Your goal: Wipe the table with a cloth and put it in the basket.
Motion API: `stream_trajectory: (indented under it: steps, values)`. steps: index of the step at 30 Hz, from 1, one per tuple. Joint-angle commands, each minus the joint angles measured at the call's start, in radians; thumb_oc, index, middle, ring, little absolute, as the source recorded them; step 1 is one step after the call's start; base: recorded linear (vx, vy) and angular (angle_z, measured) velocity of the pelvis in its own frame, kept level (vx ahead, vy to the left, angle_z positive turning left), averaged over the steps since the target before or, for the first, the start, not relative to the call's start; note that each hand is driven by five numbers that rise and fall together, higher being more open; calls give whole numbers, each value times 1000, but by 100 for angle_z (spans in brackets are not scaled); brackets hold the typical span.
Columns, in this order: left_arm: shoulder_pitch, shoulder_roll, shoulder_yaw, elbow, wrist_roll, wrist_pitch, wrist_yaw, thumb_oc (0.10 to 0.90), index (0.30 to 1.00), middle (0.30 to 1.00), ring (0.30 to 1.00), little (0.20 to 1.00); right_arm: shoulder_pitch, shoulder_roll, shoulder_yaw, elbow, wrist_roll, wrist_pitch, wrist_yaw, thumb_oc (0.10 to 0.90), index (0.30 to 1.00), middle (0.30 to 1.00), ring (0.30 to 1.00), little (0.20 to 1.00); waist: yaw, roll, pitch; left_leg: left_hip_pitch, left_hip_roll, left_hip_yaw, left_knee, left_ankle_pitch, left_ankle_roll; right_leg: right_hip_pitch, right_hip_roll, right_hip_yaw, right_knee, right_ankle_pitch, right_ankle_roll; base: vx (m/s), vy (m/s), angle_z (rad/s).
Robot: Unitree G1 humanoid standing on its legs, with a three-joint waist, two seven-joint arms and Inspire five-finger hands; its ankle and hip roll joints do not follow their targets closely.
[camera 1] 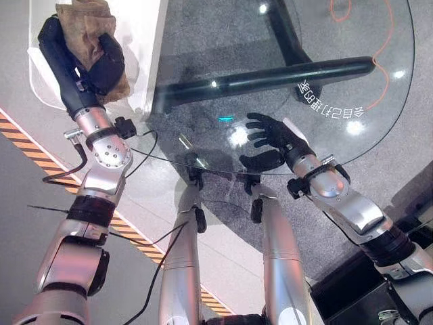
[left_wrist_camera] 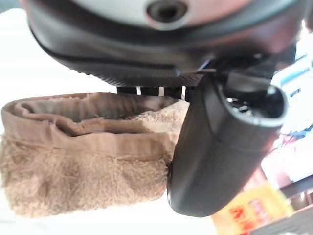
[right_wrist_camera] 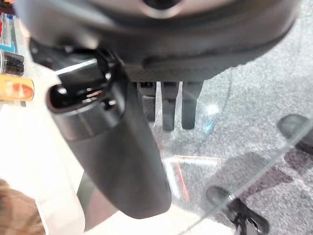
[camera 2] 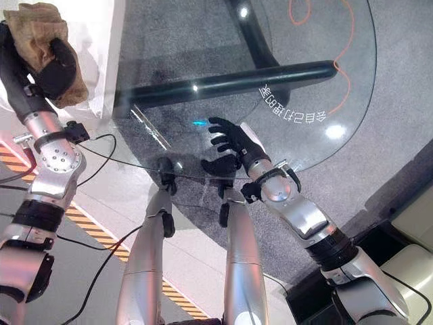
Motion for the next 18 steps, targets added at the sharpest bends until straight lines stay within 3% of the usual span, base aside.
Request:
stream_trajectory:
  steps: [1,3,4,5,7,8,9,11,12,13,15,16,17,18]
  values:
    - [-119,95,25,-25,117,-75,89,100,300,300,300,200,37,23,86,-19,75,-22,26,800,900,900,900,900,13,-23,-26,-10,-45,97,197,-224,3,10,61,18,-173,94,58,0,0,0]
    - [-169,106,-1,7,142,-44,91,100,300,300,300,200,15,19,75,-16,79,-23,35,800,900,900,900,900,6,-28,-26,-43,-47,105,196,-200,5,-18,59,18,-182,121,56,-26,7,0]
    - [-159,103,-5,10,142,-43,90,100,300,300,300,200,25,22,79,-15,80,-23,35,800,900,900,900,900,9,-27,-26,-17,-45,94,203,-227,-2,5,63,23,-170,94,62,-41,9,0]
    - [-191,111,-15,30,143,-37,95,100,300,300,300,200,3,17,82,-11,94,-34,31,800,900,900,900,900,3,-32,-26,-48,-46,105,196,-198,4,-23,60,19,-185,124,57,33,12,2]
    - [-208,114,-41,69,141,-21,94,100,300,300,300,200,-4,21,93,7,106,-46,32,800,900,900,900,900,4,-34,-26,-31,-45,91,205,-225,-6,-4,64,22,-173,99,64,0,0,0]
    - [-229,117,-46,81,145,-10,93,100,300,300,300,200,-21,21,91,12,104,-49,33,800,900,900,900,900,0,-36,-26,-61,-48,102,200,-198,-1,-32,59,18,-185,127,58,0,0,0]
    - [-232,117,-62,106,137,15,80,100,300,300,300,200,-16,27,97,21,103,-49,34,800,900,900,900,900,3,-35,-26,-40,-49,87,209,-226,-8,-11,65,23,-175,102,65,-49,-2,1]
    - [-264,126,-79,135,126,57,71,100,300,300,300,200,-33,22,93,28,106,-51,28,800,900,900,900,900,-2,-39,-26,-75,-54,95,203,-195,-1,-43,61,20,-186,133,59,0,0,0]
    - [-255,126,-87,149,116,72,67,100,300,300,300,200,-22,22,97,31,110,-53,25,800,900,900,900,900,1,-38,-26,-52,-54,82,211,-223,-8,-21,66,24,-174,107,66,0,0,0]
    - [-275,136,-93,180,92,84,55,100,300,300,300,200,-40,17,97,37,113,-60,22,800,900,900,900,900,-3,-40,-26,-84,-57,91,206,-195,-1,-51,61,20,-186,138,61,42,12,-1]
    - [-270,138,-100,215,68,105,40,100,300,300,300,200,-38,20,101,46,118,-70,27,800,900,900,900,900,-1,-41,-26,-67,-55,76,217,-225,-10,-35,67,24,-170,110,68,0,0,0]
    - [-282,142,-97,215,66,108,39,100,300,300,300,200,-49,16,96,46,117,-71,28,800,900,900,900,900,-4,-42,-26,-95,-57,87,210,-196,-3,-61,62,21,-182,138,62,0,0,0]
    - [-273,140,-98,232,53,125,32,100,300,300,300,200,-38,20,99,45,117,-73,35,800,900,900,900,900,-1,-43,-26,-71,-57,72,219,-225,-11,-38,69,26,-169,110,69,-61,-11,-2]
    - [-290,144,-93,242,44,137,30,100,300,300,300,200,-54,16,92,42,115,-72,38,800,900,900,900,900,-6,-47,-26,-103,-60,81,212,-194,-4,-67,65,23,-181,140,62,0,0,0]
